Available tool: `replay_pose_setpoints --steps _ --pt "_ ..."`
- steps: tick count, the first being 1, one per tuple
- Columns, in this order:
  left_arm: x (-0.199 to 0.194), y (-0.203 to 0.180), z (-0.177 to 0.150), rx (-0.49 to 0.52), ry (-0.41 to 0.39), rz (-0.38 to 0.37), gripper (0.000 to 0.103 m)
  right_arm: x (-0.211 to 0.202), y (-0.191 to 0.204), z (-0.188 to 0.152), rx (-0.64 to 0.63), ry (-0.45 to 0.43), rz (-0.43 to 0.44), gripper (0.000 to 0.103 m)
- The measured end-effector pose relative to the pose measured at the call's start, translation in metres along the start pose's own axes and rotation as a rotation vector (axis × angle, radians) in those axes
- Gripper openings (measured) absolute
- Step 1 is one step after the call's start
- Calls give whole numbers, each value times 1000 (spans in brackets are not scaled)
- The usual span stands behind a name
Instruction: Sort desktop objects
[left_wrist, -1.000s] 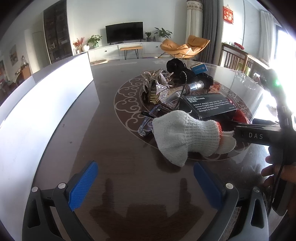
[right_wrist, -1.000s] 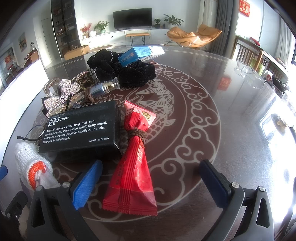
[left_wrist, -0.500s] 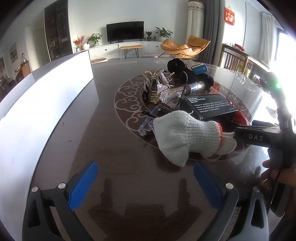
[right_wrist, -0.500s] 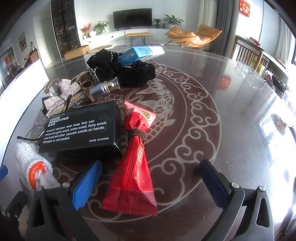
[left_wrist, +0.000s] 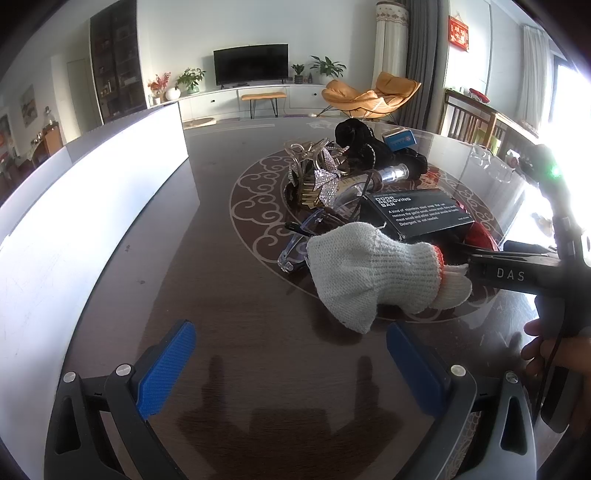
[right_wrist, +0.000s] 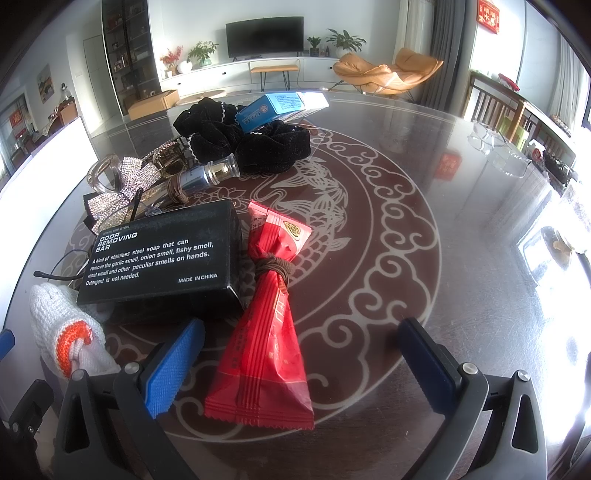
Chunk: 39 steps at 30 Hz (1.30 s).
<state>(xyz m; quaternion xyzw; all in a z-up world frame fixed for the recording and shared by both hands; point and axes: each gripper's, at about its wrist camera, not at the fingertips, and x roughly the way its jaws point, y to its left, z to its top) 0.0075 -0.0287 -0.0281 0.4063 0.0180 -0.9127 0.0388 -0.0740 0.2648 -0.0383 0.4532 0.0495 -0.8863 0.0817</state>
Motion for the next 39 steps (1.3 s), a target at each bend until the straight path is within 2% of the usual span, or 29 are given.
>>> replay_pose_setpoints --steps 17,22,24,27,34,39 --pt "0 4 0 -12 6 -3 103 0 0 0 1 1 0 103" --pt "-3 21 -6 -36 44 14 103 0 0 0 1 2 -1 103" --pt "-8 29 -10 -14 43 47 103 -2 2 -3 0 1 2 103" --pt "-17 37 -13 7 31 91 103 -8 14 -8 -38 1 29 103" --pt "-26 46 -10 0 28 95 103 -29 55 -39 -225 -3 160 103" --pt "-29 40 -9 19 31 88 103 -35 43 -48 -201 -1 151 103"
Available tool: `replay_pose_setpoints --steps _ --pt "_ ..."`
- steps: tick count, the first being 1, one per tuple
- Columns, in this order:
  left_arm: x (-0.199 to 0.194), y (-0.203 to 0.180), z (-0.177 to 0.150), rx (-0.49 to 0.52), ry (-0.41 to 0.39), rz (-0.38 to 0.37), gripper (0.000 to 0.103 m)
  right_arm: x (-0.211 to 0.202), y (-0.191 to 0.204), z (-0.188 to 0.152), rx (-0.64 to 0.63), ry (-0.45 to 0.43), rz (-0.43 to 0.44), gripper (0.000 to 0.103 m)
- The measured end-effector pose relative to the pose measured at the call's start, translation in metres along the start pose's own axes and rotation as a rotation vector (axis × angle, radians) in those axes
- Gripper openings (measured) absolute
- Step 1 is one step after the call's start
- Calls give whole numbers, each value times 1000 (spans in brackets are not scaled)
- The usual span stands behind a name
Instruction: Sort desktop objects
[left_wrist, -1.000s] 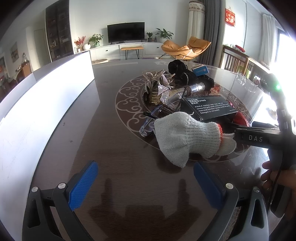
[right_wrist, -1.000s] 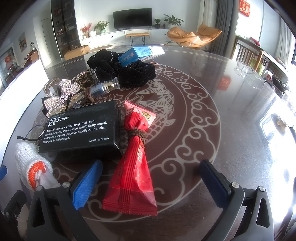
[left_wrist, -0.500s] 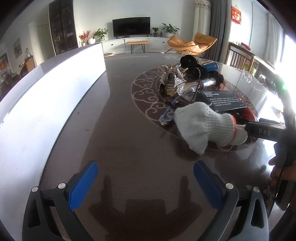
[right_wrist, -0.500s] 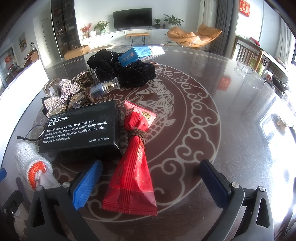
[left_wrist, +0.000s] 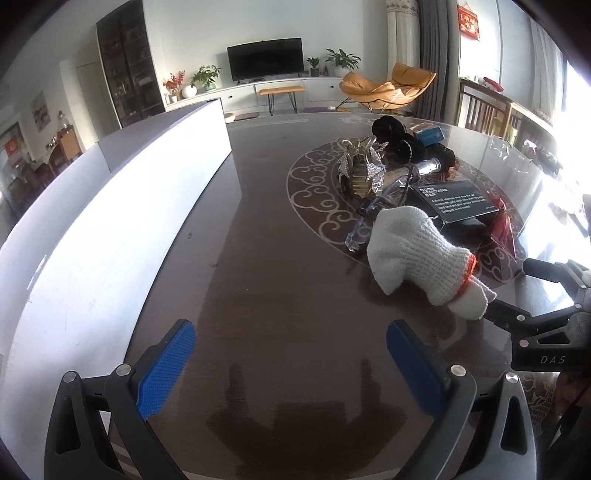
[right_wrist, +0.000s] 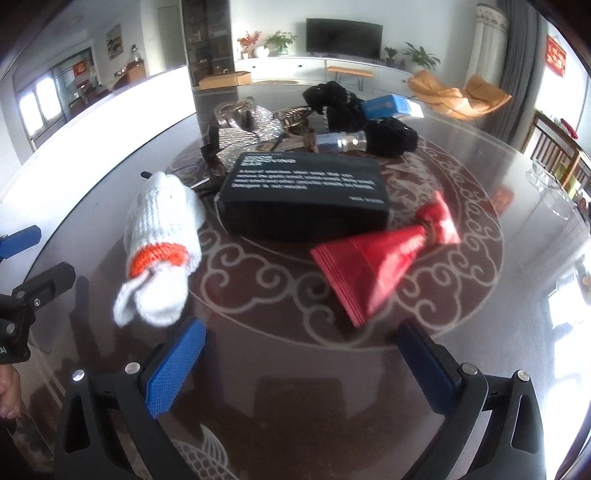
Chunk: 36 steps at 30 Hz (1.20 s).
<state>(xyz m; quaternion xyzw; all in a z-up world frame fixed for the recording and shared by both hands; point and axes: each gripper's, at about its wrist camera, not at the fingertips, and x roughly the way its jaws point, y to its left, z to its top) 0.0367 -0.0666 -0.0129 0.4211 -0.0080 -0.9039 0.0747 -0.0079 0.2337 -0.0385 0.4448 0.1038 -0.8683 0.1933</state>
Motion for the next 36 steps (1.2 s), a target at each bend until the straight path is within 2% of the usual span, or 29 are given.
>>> replay_pose_setpoints --steps 14,19,23,28,36 --pt "-4 -39 27 27 -11 -42 103 -6 -7 -10 32 -10 -29 103" --pt "7 -51 43 -9 18 -63 103 -7 -7 -11 34 -11 -30 103" --pt "20 -57 61 -88 40 -98 103 -7 -7 -11 34 -11 -31 103" --pt "53 -76 72 -93 109 -31 103 -7 -7 -11 35 -12 -31 103" --pt "69 -87 56 -42 153 24 103 -7 -7 -11 35 -12 -31 103"
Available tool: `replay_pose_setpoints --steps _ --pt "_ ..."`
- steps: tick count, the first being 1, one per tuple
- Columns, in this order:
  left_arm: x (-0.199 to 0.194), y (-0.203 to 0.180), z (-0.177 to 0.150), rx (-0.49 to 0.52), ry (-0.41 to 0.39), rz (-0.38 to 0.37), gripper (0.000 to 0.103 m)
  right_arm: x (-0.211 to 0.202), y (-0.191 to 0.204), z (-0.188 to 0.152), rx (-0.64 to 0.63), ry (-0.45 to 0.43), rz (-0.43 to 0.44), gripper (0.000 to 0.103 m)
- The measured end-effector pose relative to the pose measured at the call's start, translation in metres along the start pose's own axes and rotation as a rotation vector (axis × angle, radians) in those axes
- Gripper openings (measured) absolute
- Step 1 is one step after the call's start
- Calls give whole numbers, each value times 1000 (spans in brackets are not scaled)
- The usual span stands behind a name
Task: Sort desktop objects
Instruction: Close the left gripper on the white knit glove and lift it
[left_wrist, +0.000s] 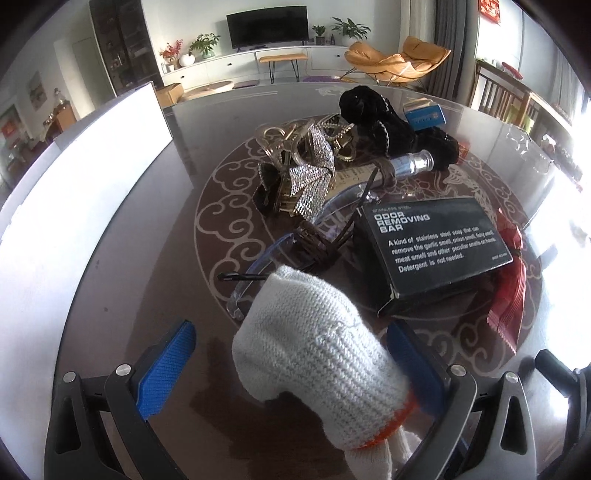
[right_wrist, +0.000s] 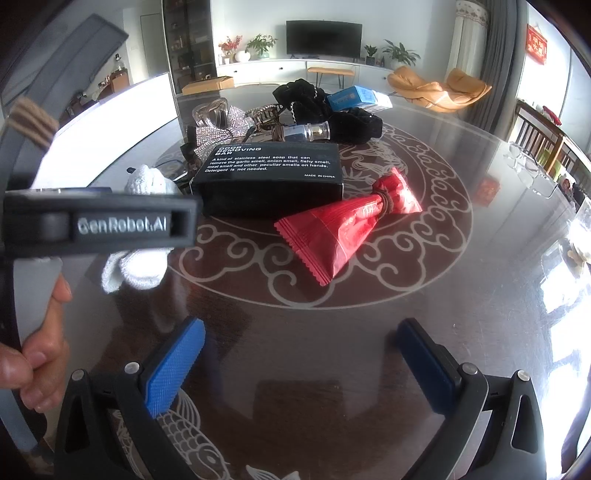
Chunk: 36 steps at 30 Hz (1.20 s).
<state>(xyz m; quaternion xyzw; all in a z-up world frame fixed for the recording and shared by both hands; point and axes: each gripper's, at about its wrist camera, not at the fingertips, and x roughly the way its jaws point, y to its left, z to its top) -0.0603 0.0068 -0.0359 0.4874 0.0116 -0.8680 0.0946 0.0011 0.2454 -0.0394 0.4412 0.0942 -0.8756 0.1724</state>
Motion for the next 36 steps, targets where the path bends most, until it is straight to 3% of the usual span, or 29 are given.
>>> replay_pose_setpoints --steps 13,17,19,20,22,25,28,32,36 --pt "6 9 -5 -45 4 -57 103 0 0 -1 2 -1 -1 103" --pt "9 10 0 10 26 -89 103 -2 -1 -1 2 4 10 103" --pt "13 14 5 60 57 -119 103 -8 -12 -1 41 16 74 103" --pt "12 18 5 68 54 -123 100 -16 -24 -1 105 -10 113 103" --pt "4 29 1 81 -2 -135 59 -33 -54 1 247 -74 117 103" --pt "-4 44 -7 83 -13 -176 41 -38 -87 18 382 -62 54 103" --pt "-15 56 -18 88 -27 -194 39 -20 -89 41 389 -1 68 98" --pt "-32 73 -32 111 -50 -200 39 20 -80 64 394 108 99 61" --pt "-47 97 -46 115 -48 -213 39 39 -73 74 391 123 47 60"
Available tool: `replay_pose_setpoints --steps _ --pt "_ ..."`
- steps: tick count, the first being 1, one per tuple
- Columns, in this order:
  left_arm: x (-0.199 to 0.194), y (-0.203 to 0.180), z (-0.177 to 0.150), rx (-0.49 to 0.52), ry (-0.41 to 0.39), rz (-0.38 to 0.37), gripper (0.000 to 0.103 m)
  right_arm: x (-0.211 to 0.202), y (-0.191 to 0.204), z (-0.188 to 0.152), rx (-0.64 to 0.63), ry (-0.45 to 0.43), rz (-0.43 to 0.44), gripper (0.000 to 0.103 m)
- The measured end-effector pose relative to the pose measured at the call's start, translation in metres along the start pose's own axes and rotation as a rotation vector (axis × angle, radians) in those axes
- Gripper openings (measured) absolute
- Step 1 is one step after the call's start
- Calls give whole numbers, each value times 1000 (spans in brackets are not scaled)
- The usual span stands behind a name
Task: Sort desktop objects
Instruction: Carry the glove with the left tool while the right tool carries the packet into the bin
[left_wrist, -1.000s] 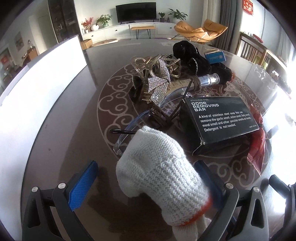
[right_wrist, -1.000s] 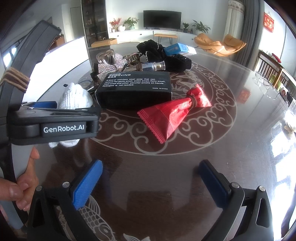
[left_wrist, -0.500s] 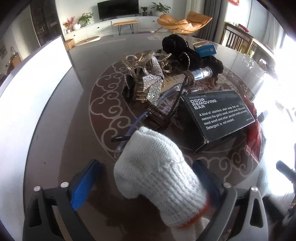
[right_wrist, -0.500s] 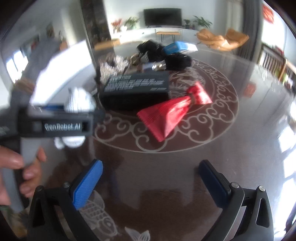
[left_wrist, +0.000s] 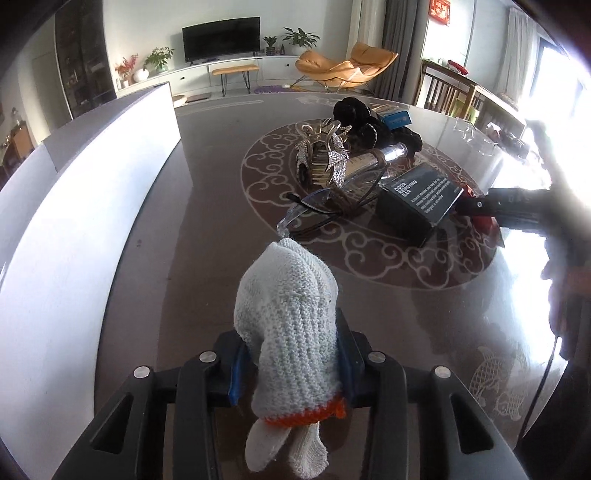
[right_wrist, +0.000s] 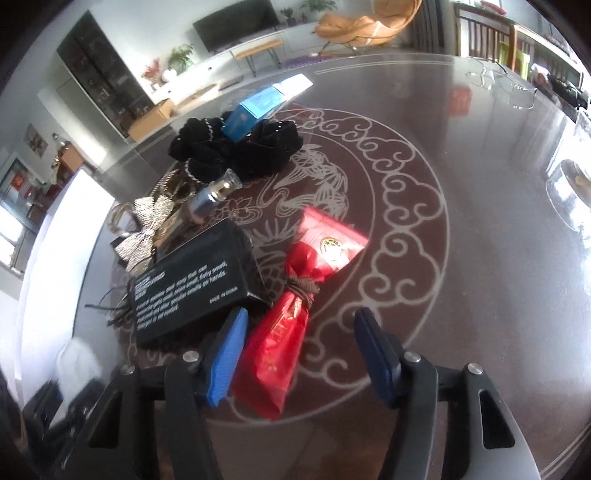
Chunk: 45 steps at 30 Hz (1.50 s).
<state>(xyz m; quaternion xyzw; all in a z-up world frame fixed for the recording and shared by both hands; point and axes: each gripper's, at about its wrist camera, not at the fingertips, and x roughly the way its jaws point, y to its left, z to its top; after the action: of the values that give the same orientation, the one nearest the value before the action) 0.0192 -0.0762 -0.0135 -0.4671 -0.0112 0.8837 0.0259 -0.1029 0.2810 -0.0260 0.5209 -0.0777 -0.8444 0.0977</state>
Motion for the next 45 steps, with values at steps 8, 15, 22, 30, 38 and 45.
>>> replay_pose_setpoints --steps 8,15,22,30,38,45 --pt "-30 20 -16 -6 -44 -83 38 -2 14 -11 -183 38 -98 19" --pt "-86 31 -9 -14 -119 -171 38 -59 23 -28 -202 -45 -13 19" --pt "-156 110 11 -73 -191 -104 38 -113 162 -34 -342 -97 303 19" --pt "-147 256 13 -206 -97 217 38 -105 389 -59 -594 -61 614 19" --pt "-112 315 -13 -221 44 362 65 -21 479 -105 -749 103 531 30" --pt "-92 295 -16 -133 63 253 69 6 475 -128 -920 84 387 79"
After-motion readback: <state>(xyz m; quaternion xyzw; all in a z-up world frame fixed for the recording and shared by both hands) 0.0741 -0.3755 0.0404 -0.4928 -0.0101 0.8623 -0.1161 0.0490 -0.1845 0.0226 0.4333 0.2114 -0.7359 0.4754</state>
